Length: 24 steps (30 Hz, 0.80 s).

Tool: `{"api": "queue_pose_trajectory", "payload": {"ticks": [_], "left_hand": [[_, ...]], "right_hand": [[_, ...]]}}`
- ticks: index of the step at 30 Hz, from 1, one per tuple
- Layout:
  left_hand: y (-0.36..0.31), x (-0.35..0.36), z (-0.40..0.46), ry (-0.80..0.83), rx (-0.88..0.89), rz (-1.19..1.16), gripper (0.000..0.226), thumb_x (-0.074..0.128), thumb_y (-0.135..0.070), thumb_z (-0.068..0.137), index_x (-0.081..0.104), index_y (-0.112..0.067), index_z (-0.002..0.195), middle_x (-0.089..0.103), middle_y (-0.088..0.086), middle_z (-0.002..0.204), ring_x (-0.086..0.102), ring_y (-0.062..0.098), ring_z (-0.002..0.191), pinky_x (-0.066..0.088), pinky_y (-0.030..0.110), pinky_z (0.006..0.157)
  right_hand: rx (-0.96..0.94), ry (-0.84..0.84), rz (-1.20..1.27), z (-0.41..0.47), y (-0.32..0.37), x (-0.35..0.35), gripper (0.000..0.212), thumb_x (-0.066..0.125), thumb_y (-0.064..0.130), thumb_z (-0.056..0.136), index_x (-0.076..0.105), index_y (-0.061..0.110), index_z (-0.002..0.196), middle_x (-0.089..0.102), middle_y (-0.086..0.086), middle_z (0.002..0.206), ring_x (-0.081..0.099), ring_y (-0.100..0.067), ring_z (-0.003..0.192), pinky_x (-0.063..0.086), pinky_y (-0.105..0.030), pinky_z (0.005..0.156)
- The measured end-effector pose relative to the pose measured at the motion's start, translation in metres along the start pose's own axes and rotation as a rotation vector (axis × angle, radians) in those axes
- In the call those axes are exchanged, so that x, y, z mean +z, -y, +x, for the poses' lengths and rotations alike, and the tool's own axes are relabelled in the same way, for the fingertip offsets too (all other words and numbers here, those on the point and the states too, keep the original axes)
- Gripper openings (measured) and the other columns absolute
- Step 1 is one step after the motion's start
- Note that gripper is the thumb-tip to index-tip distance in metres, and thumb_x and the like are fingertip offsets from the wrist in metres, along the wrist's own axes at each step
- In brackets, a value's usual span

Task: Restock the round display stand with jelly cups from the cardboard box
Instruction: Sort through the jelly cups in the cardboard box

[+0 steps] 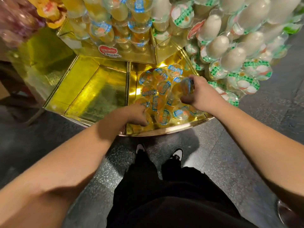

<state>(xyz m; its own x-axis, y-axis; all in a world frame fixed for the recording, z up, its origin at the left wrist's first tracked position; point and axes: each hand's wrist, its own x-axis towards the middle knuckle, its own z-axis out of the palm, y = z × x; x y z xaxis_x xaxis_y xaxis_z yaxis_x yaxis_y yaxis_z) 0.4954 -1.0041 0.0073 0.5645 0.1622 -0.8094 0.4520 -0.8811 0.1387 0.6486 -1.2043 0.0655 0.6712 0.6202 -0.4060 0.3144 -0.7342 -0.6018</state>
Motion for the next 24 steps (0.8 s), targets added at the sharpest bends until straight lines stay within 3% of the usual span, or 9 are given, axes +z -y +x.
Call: {"api": "queue_pose_trajectory", "payload": {"ticks": [2,6,9,13,15,17,19,22,24], "left_hand": [[0.000,-0.004,0.001,0.036,-0.083,-0.129,0.071,0.072,-0.039,0.077,0.045,-0.014,0.138,0.052,0.010,0.129,0.052,0.023,0.104,0.047,0.034,0.080],[-0.009,-0.004,0.004,0.026,-0.183,-0.208,0.063,0.068,-0.037,0.081,0.048,-0.013,0.136,0.053,0.011,0.123,0.052,0.022,0.100,0.046,0.033,0.075],[-0.010,-0.002,0.008,0.096,-0.225,-0.420,0.042,0.063,-0.036,0.084,0.055,-0.014,0.119,0.051,0.010,0.120,0.055,0.026,0.102,0.050,0.035,0.069],[-0.004,0.003,0.011,0.124,-0.244,-0.722,0.028,0.063,-0.034,0.084,0.059,-0.021,0.108,0.049,0.009,0.126,0.054,0.027,0.106,0.054,0.040,0.084],[-0.005,0.008,0.011,0.114,-0.200,-0.783,0.010,0.062,-0.028,0.088,0.058,-0.023,0.095,0.047,0.009,0.123,0.052,0.027,0.106,0.051,0.043,0.089],[-0.007,0.015,0.011,0.087,-0.158,-0.795,0.016,0.062,-0.024,0.090,0.058,-0.016,0.102,0.048,0.011,0.120,0.049,0.027,0.105,0.048,0.044,0.093],[-0.007,0.022,0.010,0.048,-0.145,-0.786,0.036,0.065,-0.023,0.088,0.051,-0.011,0.119,0.050,0.010,0.113,0.049,0.023,0.098,0.048,0.040,0.085],[-0.002,0.028,0.010,0.022,-0.108,-0.799,0.029,0.067,-0.025,0.086,0.049,-0.014,0.105,0.051,0.006,0.100,0.047,0.016,0.083,0.039,0.032,0.066],[0.000,0.031,0.012,0.012,-0.083,-0.829,0.024,0.068,-0.025,0.085,0.049,-0.017,0.097,0.051,0.004,0.095,0.046,0.016,0.080,0.033,0.031,0.062]], "right_hand": [[0.004,0.001,-0.008,0.000,-0.001,-0.001,0.087,0.082,0.027,0.077,0.035,0.014,0.149,0.040,-0.012,0.145,0.051,-0.027,0.123,0.038,-0.026,0.095],[0.031,-0.006,0.003,0.002,-0.001,-0.003,0.082,0.079,0.027,0.080,0.035,0.015,0.149,0.040,-0.010,0.146,0.049,-0.025,0.127,0.034,-0.022,0.092],[0.036,-0.010,0.005,0.002,0.000,-0.003,0.082,0.077,0.025,0.082,0.033,0.014,0.150,0.039,-0.010,0.149,0.046,-0.024,0.130,0.032,-0.020,0.092],[0.053,-0.035,0.007,0.002,-0.001,-0.002,0.081,0.075,0.027,0.081,0.035,0.015,0.149,0.041,-0.008,0.148,0.047,-0.023,0.130,0.033,-0.023,0.093],[0.071,-0.042,0.018,0.001,-0.003,-0.003,0.081,0.074,0.028,0.080,0.035,0.016,0.150,0.042,-0.007,0.149,0.048,-0.023,0.130,0.034,-0.024,0.095],[0.086,-0.045,0.017,0.000,-0.006,-0.003,0.081,0.074,0.029,0.080,0.035,0.017,0.150,0.043,-0.006,0.148,0.049,-0.023,0.129,0.034,-0.024,0.094],[0.100,-0.047,0.008,0.000,-0.007,-0.003,0.080,0.074,0.029,0.080,0.036,0.017,0.150,0.044,-0.006,0.147,0.049,-0.022,0.129,0.033,-0.022,0.092],[0.111,-0.047,0.002,0.001,-0.007,-0.002,0.079,0.074,0.029,0.080,0.036,0.016,0.149,0.046,-0.007,0.146,0.050,-0.022,0.128,0.032,-0.020,0.090],[0.113,-0.050,-0.007,0.002,-0.005,-0.001,0.079,0.074,0.028,0.080,0.037,0.015,0.149,0.046,-0.008,0.146,0.050,-0.023,0.128,0.031,-0.019,0.090]]}}
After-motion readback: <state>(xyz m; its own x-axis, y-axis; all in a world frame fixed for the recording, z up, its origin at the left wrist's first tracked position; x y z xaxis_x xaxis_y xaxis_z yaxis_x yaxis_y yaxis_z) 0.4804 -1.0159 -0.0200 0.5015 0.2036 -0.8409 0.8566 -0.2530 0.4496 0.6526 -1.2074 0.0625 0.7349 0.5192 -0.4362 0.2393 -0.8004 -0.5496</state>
